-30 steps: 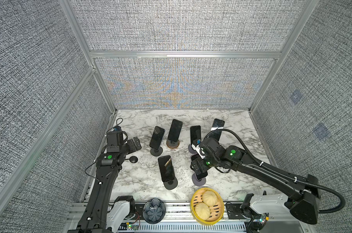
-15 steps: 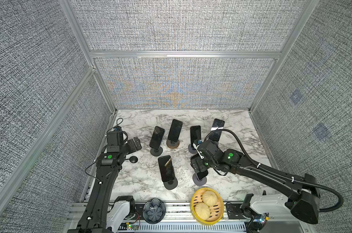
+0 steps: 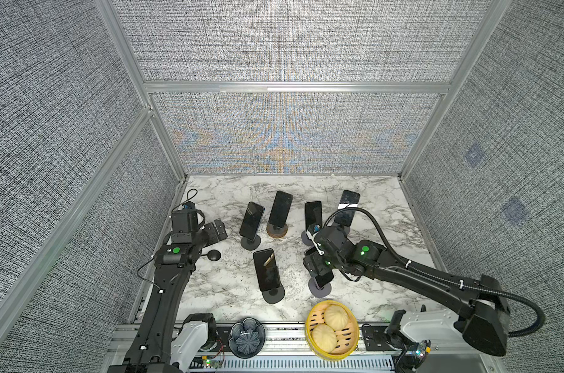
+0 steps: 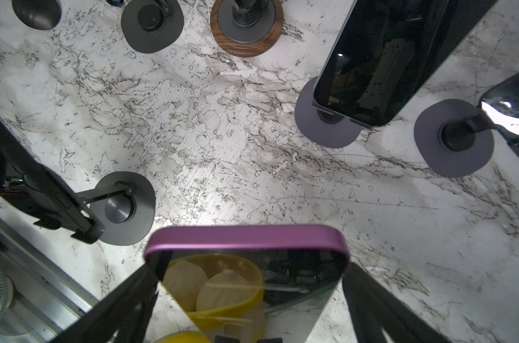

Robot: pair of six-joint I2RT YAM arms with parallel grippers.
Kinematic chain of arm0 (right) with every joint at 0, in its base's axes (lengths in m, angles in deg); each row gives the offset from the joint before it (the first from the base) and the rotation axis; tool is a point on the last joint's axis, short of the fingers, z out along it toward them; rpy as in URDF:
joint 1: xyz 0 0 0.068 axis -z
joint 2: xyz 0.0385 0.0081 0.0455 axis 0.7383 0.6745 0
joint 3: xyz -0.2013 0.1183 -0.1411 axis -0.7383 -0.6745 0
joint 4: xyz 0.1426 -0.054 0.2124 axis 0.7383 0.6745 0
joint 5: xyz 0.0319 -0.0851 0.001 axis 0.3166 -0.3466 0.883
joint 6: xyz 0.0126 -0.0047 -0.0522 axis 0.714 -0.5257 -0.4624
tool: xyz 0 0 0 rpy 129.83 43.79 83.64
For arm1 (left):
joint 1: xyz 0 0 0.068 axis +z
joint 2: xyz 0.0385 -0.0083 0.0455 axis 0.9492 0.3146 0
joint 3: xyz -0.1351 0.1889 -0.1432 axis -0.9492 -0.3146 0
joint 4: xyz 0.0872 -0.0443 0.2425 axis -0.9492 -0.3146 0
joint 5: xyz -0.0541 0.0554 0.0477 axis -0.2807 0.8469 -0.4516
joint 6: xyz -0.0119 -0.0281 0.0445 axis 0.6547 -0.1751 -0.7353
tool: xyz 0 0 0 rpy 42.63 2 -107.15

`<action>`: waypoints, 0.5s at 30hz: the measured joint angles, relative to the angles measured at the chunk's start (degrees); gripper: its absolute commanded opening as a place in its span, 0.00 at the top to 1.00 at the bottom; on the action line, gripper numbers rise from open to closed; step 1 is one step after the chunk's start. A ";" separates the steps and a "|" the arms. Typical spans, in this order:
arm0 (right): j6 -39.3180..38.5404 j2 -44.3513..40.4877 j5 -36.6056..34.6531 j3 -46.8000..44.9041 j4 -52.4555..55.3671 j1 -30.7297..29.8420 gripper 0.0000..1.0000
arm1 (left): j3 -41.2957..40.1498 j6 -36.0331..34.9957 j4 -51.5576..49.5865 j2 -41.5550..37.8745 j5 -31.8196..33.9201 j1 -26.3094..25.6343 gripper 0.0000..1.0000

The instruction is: Remove the phone from the phone stand

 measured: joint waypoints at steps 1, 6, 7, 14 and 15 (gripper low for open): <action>-0.11 0.11 0.28 -0.07 -0.46 0.15 0.05 | 0.00 0.00 -0.02 0.00 -0.02 0.00 0.01; -1.07 0.35 1.20 -1.33 -3.28 0.72 0.12 | 0.00 0.17 0.00 0.00 -0.22 0.00 0.01; -1.18 0.48 1.64 -1.68 -3.26 0.72 0.13 | 0.00 0.20 0.00 0.02 -0.26 0.00 0.01; -1.68 0.92 2.29 -2.34 -4.33 1.01 0.21 | 0.00 0.63 -0.02 0.44 -0.48 0.00 0.01; -1.75 0.90 2.34 -2.34 -4.33 1.01 0.21 | 0.00 0.63 -0.02 0.46 -0.63 0.00 0.01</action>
